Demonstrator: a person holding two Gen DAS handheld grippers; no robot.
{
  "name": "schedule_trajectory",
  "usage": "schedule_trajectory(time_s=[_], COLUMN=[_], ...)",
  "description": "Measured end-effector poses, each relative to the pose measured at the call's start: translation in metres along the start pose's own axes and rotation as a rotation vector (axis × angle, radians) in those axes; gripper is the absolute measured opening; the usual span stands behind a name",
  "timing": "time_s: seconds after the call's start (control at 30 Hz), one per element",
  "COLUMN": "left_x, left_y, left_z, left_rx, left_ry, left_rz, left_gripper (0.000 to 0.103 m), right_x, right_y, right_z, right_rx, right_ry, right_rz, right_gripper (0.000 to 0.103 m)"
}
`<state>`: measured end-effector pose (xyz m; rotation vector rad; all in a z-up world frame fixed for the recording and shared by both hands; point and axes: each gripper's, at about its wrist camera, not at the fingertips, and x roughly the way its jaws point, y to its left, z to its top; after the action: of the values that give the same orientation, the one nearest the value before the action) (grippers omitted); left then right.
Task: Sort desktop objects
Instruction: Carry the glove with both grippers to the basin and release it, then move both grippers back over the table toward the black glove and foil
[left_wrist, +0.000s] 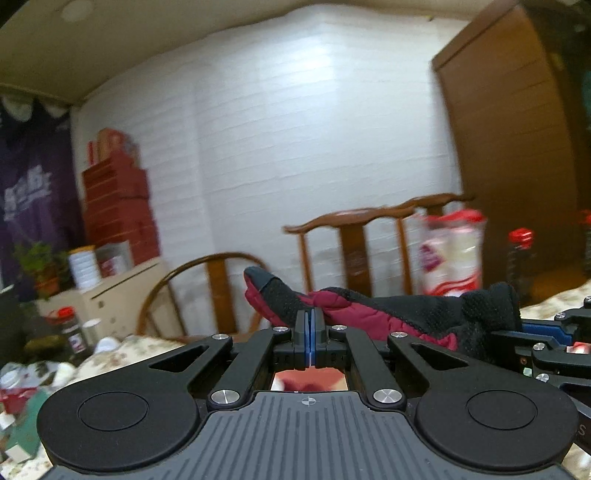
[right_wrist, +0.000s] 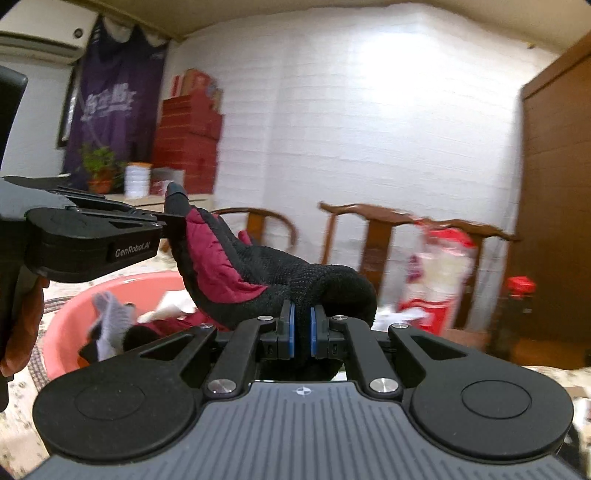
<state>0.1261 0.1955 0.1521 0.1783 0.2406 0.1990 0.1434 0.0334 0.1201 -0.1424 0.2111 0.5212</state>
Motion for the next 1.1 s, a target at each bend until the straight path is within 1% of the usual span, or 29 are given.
schedule_trajectory(time_s=[0.1,0.27,0.37,0.43,0.47,0.5,0.53,0.57,0.6,0.63,0.67,0.7,0.77,0.9,1.0,1.1], left_x=[0.018,0.052,0.064,0.069,0.069,0.066,0.064,0.062,0.058,0.054,0.047,0.042,0.033,0.013,-0.007,-0.028], left_y=[0.019,0.041,0.047,0.048,0.051,0.053,0.054,0.054,0.054,0.052,0.051,0.05,0.051,0.057,0.053,0.042], left_z=[-0.011,-0.036,-0.052,-0.06,-0.061,-0.061,-0.061,-0.06,-0.06,-0.059,-0.059,-0.059,-0.058,-0.057,-0.058,-0.055], left_rx=[-0.017,-0.016,-0.001,0.003,-0.005,-0.02,-0.024,-0.014,-0.003,0.013,0.036,0.052,0.056,0.013,0.008,-0.007], left_ry=[0.044,0.123,0.16,0.185,0.19,0.178,0.17,0.173,0.16,0.13,0.098,0.085,0.079,0.078,0.058,0.034], left_rz=[0.04,0.099,0.129,0.132,0.128,0.125,0.122,0.138,0.157,0.18,0.207,0.224,0.218,0.206,0.195,0.156], left_gripper=[0.0,0.0,0.0,0.0,0.0,0.018,0.04,0.056,0.08,0.088,0.089,0.089,0.09,0.09,0.091,0.091], right_x=[0.035,0.084,0.105,0.116,0.118,0.118,0.119,0.118,0.117,0.116,0.112,0.107,0.097,0.075,0.052,0.026], right_y=[0.017,0.038,0.05,0.052,0.053,0.053,0.051,0.049,0.045,0.042,0.038,0.036,0.028,0.015,0.007,-0.005], right_z=[0.005,0.003,-0.004,-0.01,-0.012,-0.015,-0.018,-0.02,-0.021,-0.022,-0.022,-0.021,-0.02,-0.021,-0.026,-0.033], right_rx=[-0.002,0.018,0.014,0.017,0.016,0.021,0.035,0.057,0.08,0.099,0.118,0.13,0.159,0.202,0.221,0.229], right_ry=[0.045,0.149,0.198,0.233,0.241,0.252,0.268,0.279,0.285,0.285,0.282,0.281,0.276,0.259,0.234,0.211], right_rz=[0.044,0.132,0.149,0.154,0.143,0.132,0.132,0.14,0.141,0.125,0.107,0.108,0.118,0.091,0.068,0.039], right_gripper=[0.009,0.009,0.009,0.011,0.016,0.021,0.026,0.036,0.054,0.065,0.079,0.081,0.081,0.081,0.081,0.084])
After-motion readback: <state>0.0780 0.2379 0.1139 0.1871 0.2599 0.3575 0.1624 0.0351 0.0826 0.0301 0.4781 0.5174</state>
